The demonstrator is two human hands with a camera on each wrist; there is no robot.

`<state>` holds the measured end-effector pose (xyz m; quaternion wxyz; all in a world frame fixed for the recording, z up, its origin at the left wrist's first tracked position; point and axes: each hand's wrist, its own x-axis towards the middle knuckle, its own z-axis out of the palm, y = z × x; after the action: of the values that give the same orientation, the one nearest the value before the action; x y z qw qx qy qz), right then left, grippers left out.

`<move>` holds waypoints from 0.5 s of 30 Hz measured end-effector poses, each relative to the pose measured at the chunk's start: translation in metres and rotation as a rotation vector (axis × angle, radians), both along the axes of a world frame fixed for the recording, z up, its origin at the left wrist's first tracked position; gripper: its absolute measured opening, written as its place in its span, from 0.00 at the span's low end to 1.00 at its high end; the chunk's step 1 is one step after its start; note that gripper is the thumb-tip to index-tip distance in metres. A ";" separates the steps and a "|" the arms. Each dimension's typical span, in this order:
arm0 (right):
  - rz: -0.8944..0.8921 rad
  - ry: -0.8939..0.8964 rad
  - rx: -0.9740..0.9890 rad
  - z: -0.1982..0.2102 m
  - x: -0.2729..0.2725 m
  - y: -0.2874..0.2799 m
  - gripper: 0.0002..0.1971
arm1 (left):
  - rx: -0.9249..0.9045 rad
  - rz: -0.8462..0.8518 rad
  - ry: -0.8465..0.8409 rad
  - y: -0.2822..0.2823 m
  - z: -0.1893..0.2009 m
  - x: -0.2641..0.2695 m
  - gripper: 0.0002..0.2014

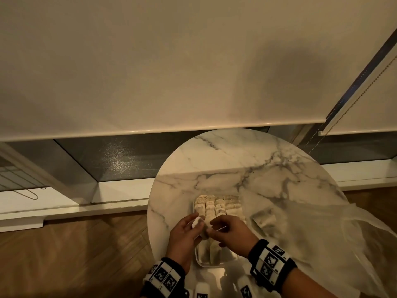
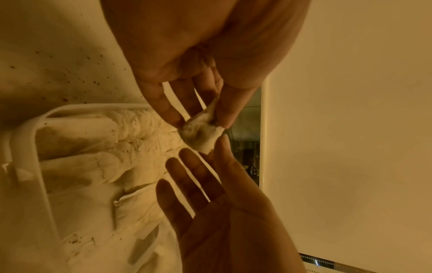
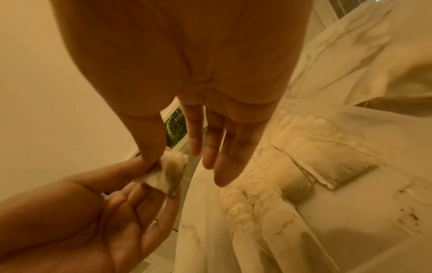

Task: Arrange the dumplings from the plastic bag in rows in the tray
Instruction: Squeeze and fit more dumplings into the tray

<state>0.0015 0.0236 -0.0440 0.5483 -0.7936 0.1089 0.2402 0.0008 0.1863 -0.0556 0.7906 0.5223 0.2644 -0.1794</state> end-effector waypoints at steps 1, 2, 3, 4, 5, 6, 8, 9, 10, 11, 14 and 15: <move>-0.024 -0.018 0.024 0.001 0.000 0.001 0.13 | -0.001 -0.005 -0.015 -0.002 0.002 0.000 0.16; -0.043 -0.033 0.053 0.002 0.000 0.000 0.10 | 0.000 -0.008 -0.031 -0.004 0.004 0.000 0.16; -0.056 -0.043 0.085 0.004 0.000 -0.002 0.07 | 0.002 -0.008 -0.041 -0.006 0.005 0.000 0.15; -0.071 -0.047 0.111 0.006 -0.001 -0.004 0.06 | 0.003 -0.004 -0.045 -0.008 0.006 -0.001 0.15; -0.089 -0.049 0.134 0.008 -0.002 -0.006 0.05 | 0.002 0.005 -0.042 -0.009 0.006 -0.001 0.14; -0.115 -0.050 0.153 0.009 -0.002 -0.009 0.05 | -0.005 0.015 -0.034 -0.011 0.006 -0.002 0.14; -0.176 -0.051 0.204 0.011 -0.004 -0.014 0.05 | -0.026 0.036 -0.018 -0.015 0.005 -0.004 0.14; -0.201 -0.048 0.231 0.011 -0.004 -0.016 0.06 | -0.026 0.038 -0.015 -0.016 0.006 -0.005 0.13; -0.217 -0.043 0.254 0.011 -0.005 -0.019 0.07 | -0.015 0.034 -0.020 -0.018 0.006 -0.006 0.12; -0.220 -0.040 0.270 0.011 -0.005 -0.021 0.07 | 0.002 0.028 -0.033 -0.020 0.006 -0.006 0.10; -0.189 -0.058 0.259 0.015 -0.009 -0.027 0.07 | 0.102 -0.002 -0.098 -0.027 0.005 -0.008 0.08; -0.173 -0.089 0.224 0.017 -0.009 -0.030 0.06 | 0.147 -0.020 -0.126 -0.029 0.005 -0.009 0.07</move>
<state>-0.0078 -0.0062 -0.0272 0.6564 -0.7250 0.1248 0.1674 -0.0085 0.1574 -0.0506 0.7633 0.5918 0.2215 -0.1344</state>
